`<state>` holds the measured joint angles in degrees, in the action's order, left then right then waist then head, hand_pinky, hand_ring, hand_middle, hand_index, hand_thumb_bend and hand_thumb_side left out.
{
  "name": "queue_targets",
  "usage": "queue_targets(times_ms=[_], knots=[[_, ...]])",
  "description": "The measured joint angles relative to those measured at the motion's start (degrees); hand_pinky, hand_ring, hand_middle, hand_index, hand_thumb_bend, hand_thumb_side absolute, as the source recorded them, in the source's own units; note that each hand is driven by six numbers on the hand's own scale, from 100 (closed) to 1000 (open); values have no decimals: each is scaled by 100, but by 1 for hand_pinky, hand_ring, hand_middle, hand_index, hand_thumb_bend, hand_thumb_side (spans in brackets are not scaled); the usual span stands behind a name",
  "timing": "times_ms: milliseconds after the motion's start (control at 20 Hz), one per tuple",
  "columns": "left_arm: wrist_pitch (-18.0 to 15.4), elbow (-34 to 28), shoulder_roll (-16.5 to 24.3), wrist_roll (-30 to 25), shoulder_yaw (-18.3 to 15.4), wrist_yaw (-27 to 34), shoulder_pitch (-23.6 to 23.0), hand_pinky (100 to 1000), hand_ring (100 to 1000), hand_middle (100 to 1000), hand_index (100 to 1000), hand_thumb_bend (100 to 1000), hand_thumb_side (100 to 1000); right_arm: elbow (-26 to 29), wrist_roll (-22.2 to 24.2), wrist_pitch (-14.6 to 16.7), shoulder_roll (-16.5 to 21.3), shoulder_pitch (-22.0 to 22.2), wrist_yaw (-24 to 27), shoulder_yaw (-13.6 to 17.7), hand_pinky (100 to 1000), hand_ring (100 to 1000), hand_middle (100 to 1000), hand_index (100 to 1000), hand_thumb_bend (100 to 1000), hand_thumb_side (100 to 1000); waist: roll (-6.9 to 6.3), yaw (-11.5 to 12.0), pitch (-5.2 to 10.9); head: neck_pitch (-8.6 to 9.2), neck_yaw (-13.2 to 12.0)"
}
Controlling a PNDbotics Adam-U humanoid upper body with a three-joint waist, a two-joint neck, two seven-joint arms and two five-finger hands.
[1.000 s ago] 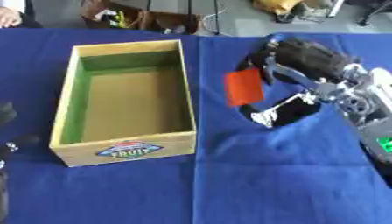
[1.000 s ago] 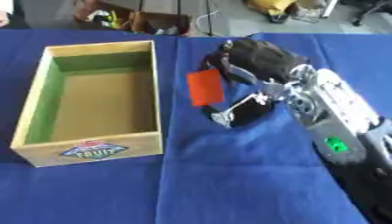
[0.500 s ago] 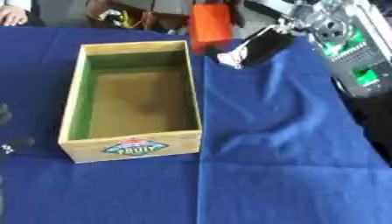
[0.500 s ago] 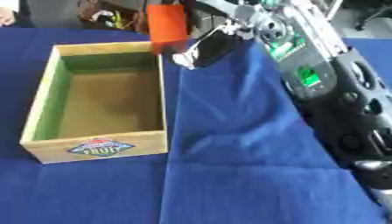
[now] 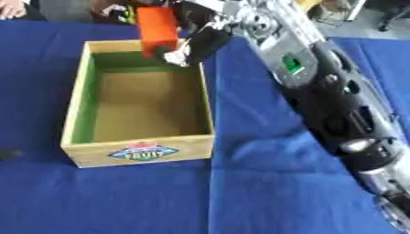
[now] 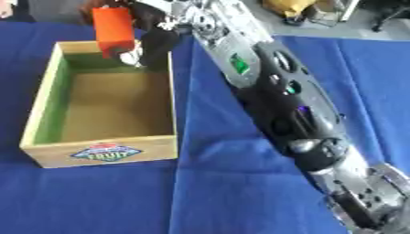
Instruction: Pick up objects on the table and place them in the box.
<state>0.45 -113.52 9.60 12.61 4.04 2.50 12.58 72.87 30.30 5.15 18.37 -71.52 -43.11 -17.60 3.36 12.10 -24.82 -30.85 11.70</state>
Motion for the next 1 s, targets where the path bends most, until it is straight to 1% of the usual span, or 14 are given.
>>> queue_targets(times_ms=[200, 400, 650, 700, 800, 900, 1000], knots=[[-18, 0, 0, -24, 27, 5, 77, 624, 917, 819, 708, 100, 990, -620, 136, 198, -305, -110, -243, 25, 656, 513, 275, 428, 100, 411, 66, 145, -87, 30, 104], [-9, 0, 0, -35, 33, 17, 111, 623, 916, 818, 708, 100, 989, -1053, 169, 368, -500, -109, -508, 42, 655, 513, 275, 427, 100, 415, 58, 166, -120, 56, 126], [3, 0, 0, -42, 33, 42, 112, 624, 917, 816, 707, 100, 989, -1425, 123, 470, -758, -59, -875, 101, 653, 515, 277, 428, 100, 408, 39, 171, -122, 76, 150], [4, 0, 0, -42, 34, 46, 112, 624, 916, 815, 707, 100, 989, -1481, 109, 490, -789, -51, -944, 102, 651, 535, 304, 448, 100, 401, 31, 172, -122, 77, 153], [5, 0, -1, -43, 34, 50, 113, 624, 916, 815, 707, 100, 989, -1599, 115, 553, -858, -22, -1156, 100, 657, 556, 325, 455, 100, 403, 17, 193, -123, 77, 158], [7, 0, -1, -44, 34, 52, 113, 624, 916, 815, 707, 100, 989, -1673, 128, 659, -934, -1, -1391, 98, 680, 621, 444, 517, 100, 424, 5, 198, -132, 77, 158], [7, 0, -1, -44, 35, 53, 113, 625, 916, 815, 707, 100, 989, -1683, 162, 807, -972, -8, -1631, 97, 714, 719, 585, 594, 100, 442, -12, 196, -132, 77, 158]])
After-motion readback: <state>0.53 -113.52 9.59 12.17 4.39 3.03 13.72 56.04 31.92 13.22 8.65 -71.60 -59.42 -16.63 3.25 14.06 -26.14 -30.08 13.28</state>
